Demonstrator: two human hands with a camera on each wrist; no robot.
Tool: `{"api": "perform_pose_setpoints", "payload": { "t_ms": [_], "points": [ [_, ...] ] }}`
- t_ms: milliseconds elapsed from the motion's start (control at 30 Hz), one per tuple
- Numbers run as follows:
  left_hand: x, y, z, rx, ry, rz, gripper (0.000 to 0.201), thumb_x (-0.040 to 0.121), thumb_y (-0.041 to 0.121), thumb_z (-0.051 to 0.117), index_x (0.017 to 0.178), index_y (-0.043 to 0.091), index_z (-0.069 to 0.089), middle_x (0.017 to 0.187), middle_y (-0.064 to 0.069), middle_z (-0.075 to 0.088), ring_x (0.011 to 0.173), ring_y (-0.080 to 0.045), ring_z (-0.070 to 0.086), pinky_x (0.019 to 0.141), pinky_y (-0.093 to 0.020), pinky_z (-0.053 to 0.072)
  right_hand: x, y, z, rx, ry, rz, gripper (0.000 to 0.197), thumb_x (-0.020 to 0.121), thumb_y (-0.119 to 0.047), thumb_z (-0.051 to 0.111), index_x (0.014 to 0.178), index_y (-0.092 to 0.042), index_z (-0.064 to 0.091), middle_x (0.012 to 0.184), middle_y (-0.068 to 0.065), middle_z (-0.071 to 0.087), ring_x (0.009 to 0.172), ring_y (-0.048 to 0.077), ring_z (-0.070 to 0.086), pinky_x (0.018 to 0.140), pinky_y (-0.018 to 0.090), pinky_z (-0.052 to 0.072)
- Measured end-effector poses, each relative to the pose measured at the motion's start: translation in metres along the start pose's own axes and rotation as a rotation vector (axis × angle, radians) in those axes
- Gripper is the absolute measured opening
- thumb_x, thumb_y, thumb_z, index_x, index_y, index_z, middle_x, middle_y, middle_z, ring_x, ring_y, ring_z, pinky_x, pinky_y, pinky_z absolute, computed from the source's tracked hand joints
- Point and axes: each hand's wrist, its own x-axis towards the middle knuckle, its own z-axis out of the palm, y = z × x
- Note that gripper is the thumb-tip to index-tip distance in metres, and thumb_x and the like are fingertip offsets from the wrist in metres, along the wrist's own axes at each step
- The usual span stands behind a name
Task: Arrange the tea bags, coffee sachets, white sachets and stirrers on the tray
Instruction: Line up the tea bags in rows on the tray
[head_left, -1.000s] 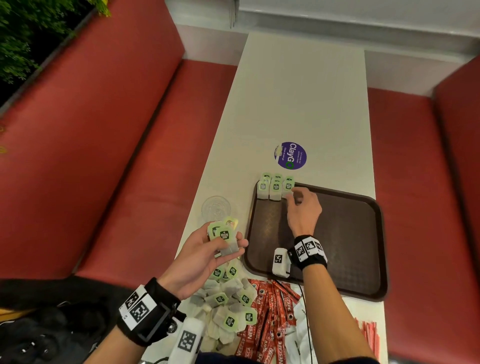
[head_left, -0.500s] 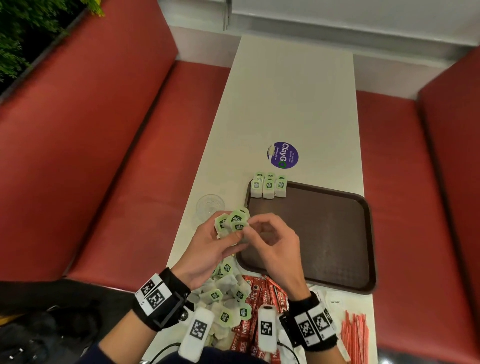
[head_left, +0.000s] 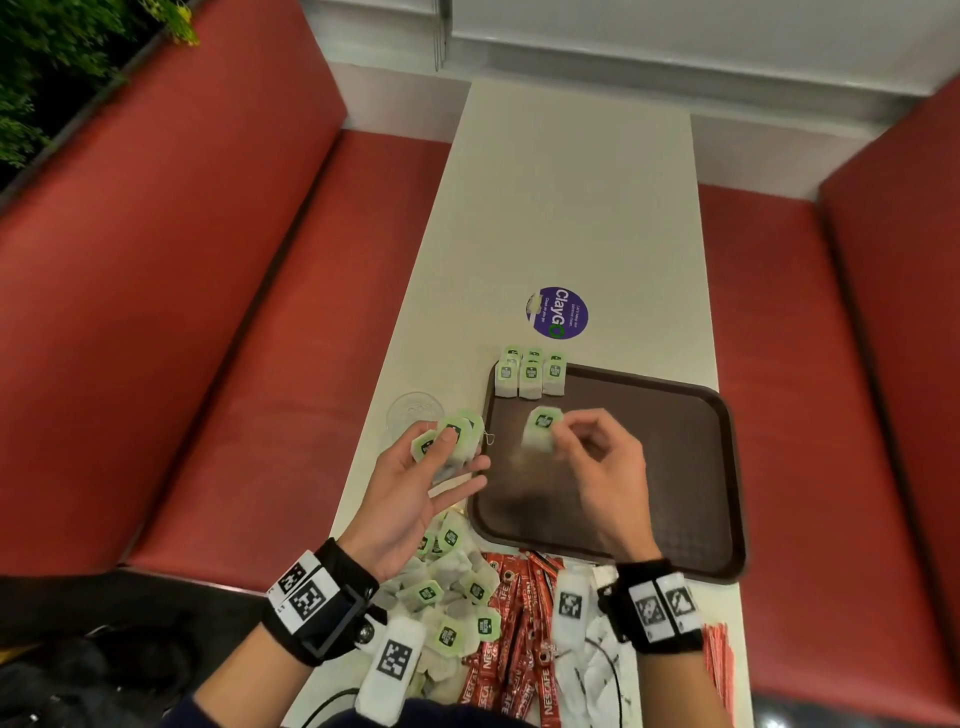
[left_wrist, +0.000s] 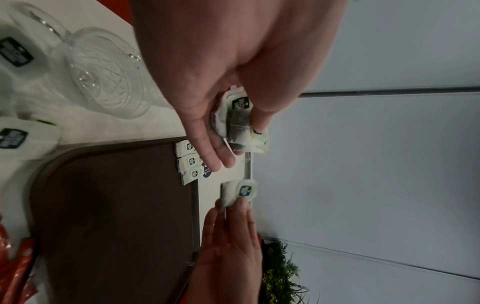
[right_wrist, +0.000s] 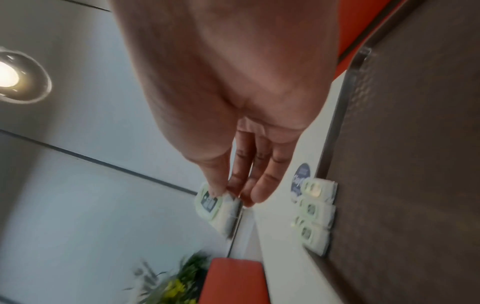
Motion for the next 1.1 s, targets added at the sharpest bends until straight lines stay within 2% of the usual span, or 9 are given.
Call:
{"api": "perform_pose_setpoints", "payload": {
  "t_ms": [233, 367, 433, 500, 567, 600, 667, 733, 1100],
  "points": [
    [-0.001, -0.003, -0.012, 0.034, 0.037, 0.009, 0.019, 0.107, 0.02, 0.063, 0.12, 0.009, 0.057, 0.1, -0.023, 0.057, 0.12, -0.042, 0.073, 0.103, -0.05, 0.061, 0.1, 0.072, -0.009, -0.222, 0.139, 0.129, 0.01, 0.1, -0.02, 0.079, 0.104, -0.028, 0.075, 0.093, -0.006, 0.08, 0.087, 0.016, 0.078, 0.096, 0.048, 0.063],
    [-0.001, -0.002, -0.012, 0.044, 0.046, 0.018, 0.016, 0.108, 0.019, 0.062, 0.117, 0.007, 0.059, 0.089, -0.017, 0.067, 0.119, -0.041, 0.074, 0.103, -0.05, 0.061, 0.141, 0.105, 0.004, -0.346, 0.127, 0.13, 0.012, 0.097, -0.022, 0.078, 0.098, -0.032, 0.072, 0.085, -0.01, 0.077, 0.089, 0.019, 0.075, 0.104, 0.052, 0.055],
    [-0.001, -0.001, -0.012, 0.047, 0.047, 0.021, 0.017, 0.108, 0.02, 0.061, 0.118, 0.007, 0.058, 0.087, -0.015, 0.07, 0.119, -0.04, 0.074, 0.104, -0.05, 0.061, 0.151, 0.111, 0.011, -0.393, 0.12, 0.123, 0.009, 0.098, -0.02, 0.076, 0.102, -0.027, 0.072, 0.087, -0.009, 0.076, 0.097, 0.024, 0.071, 0.104, 0.041, 0.047],
    [0.0, 0.0, -0.013, 0.04, 0.057, 0.016, 0.017, 0.108, 0.019, 0.062, 0.119, 0.007, 0.058, 0.088, -0.016, 0.07, 0.119, -0.04, 0.074, 0.103, -0.05, 0.061, 0.154, 0.113, 0.016, -0.424, 0.133, 0.135, 0.007, 0.101, -0.018, 0.073, 0.108, -0.02, 0.073, 0.092, -0.004, 0.074, 0.107, 0.026, 0.064, 0.091, 0.025, 0.038],
    [0.001, -0.001, -0.014, 0.035, 0.062, 0.012, 0.017, 0.108, 0.019, 0.062, 0.119, 0.007, 0.058, 0.089, -0.018, 0.069, 0.119, -0.041, 0.074, 0.103, -0.049, 0.061, 0.155, 0.113, 0.019, -0.441, 0.158, 0.133, 0.009, 0.103, -0.015, 0.072, 0.112, -0.015, 0.072, 0.097, 0.001, 0.073, 0.105, 0.023, 0.063, 0.08, 0.008, 0.037],
    [0.002, -0.001, -0.014, 0.036, 0.062, 0.011, 0.017, 0.108, 0.019, 0.062, 0.119, 0.007, 0.058, 0.09, -0.018, 0.069, 0.12, -0.041, 0.074, 0.103, -0.049, 0.061, 0.154, 0.113, 0.02, -0.442, 0.172, 0.119, 0.01, 0.103, -0.014, 0.073, 0.112, -0.014, 0.071, 0.098, 0.002, 0.072, 0.102, 0.022, 0.065, 0.083, 0.005, 0.04],
    [0.002, -0.002, -0.015, 0.04, 0.06, 0.008, 0.018, 0.108, 0.02, 0.062, 0.12, 0.007, 0.058, 0.092, -0.019, 0.069, 0.12, -0.04, 0.074, 0.104, -0.05, 0.061, 0.155, 0.115, 0.022, -0.435, 0.204, 0.079, 0.013, 0.1, -0.013, 0.076, 0.109, -0.019, 0.067, 0.099, 0.002, 0.071, 0.094, 0.021, 0.069, 0.091, 0.025, 0.055],
    [0.003, -0.003, -0.017, 0.046, 0.057, 0.006, 0.018, 0.108, 0.02, 0.062, 0.12, 0.007, 0.058, 0.094, -0.021, 0.068, 0.12, -0.04, 0.074, 0.104, -0.05, 0.061, 0.154, 0.118, 0.023, -0.458, 0.222, 0.045, 0.019, 0.098, -0.014, 0.077, 0.108, -0.022, 0.063, 0.104, 0.003, 0.068, 0.088, 0.02, 0.068, 0.086, 0.035, 0.058],
    [0.002, -0.006, -0.021, 0.029, 0.071, -0.003, 0.02, 0.109, 0.02, 0.062, 0.123, 0.006, 0.058, 0.104, -0.03, 0.063, 0.119, -0.04, 0.074, 0.097, -0.045, 0.064, 0.152, 0.122, 0.031, -0.511, 0.144, 0.076, 0.035, 0.095, -0.023, 0.084, 0.123, -0.013, 0.067, 0.122, 0.008, 0.068, 0.101, 0.021, 0.067, 0.087, 0.027, 0.046]
  ]
}}
